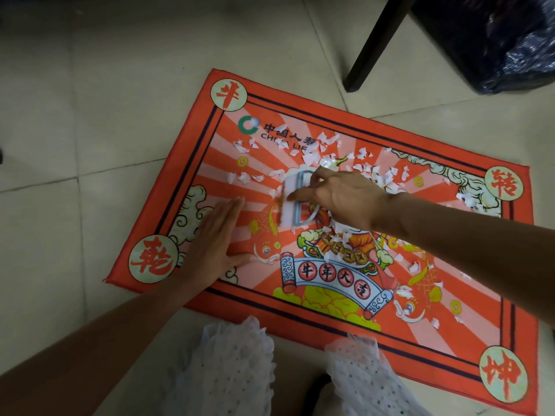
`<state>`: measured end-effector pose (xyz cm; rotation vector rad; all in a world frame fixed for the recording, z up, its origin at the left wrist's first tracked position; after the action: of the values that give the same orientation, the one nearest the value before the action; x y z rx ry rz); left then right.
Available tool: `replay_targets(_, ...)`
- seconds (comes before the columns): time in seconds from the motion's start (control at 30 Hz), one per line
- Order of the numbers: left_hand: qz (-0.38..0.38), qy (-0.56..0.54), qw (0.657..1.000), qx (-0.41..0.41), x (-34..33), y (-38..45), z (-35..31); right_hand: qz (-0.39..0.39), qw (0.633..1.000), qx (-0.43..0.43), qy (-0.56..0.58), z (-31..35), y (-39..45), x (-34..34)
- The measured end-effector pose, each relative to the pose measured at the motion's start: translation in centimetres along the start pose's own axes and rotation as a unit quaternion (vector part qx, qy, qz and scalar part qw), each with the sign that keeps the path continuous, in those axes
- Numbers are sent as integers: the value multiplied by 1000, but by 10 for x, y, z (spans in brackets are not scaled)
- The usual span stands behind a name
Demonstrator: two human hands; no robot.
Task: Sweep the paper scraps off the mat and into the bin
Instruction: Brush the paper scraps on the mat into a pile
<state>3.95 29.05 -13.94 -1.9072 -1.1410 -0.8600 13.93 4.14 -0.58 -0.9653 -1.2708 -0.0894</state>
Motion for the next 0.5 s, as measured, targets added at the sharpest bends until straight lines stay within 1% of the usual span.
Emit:
replay_targets(0.1, 8, 17, 1000, -9, -3, -1, -1, 25, 999, 33, -2, 14, 9, -11)
replay_targets(0.2, 12, 45, 999, -6, -5, -2, -5, 48, 996, 52, -51, 20, 9, -17)
replay_targets(0.37, 8, 56, 998, -10, -6, -5, -11, 97, 986, 35, -128, 5, -6, -17)
replay_targets(0.43, 12, 53, 998, -15, -6, -3, -15, 110, 986, 18, -128, -2, -15, -15)
replay_targets(0.5, 18, 47, 999, -17, -7, -1, -18, 94, 990, 11, -109, -5, -22, -13)
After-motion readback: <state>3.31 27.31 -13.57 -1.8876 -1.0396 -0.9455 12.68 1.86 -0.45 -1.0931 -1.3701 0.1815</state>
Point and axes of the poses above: each hand's wrist, its own y-axis towards the middle knuckle, its own x-axis out of the back of the hand, z = x × y, the point moved 1 cm from there along y, towards the middle knuckle, and after that the axes turned 9 degrees about z, right-handed, at the moved point
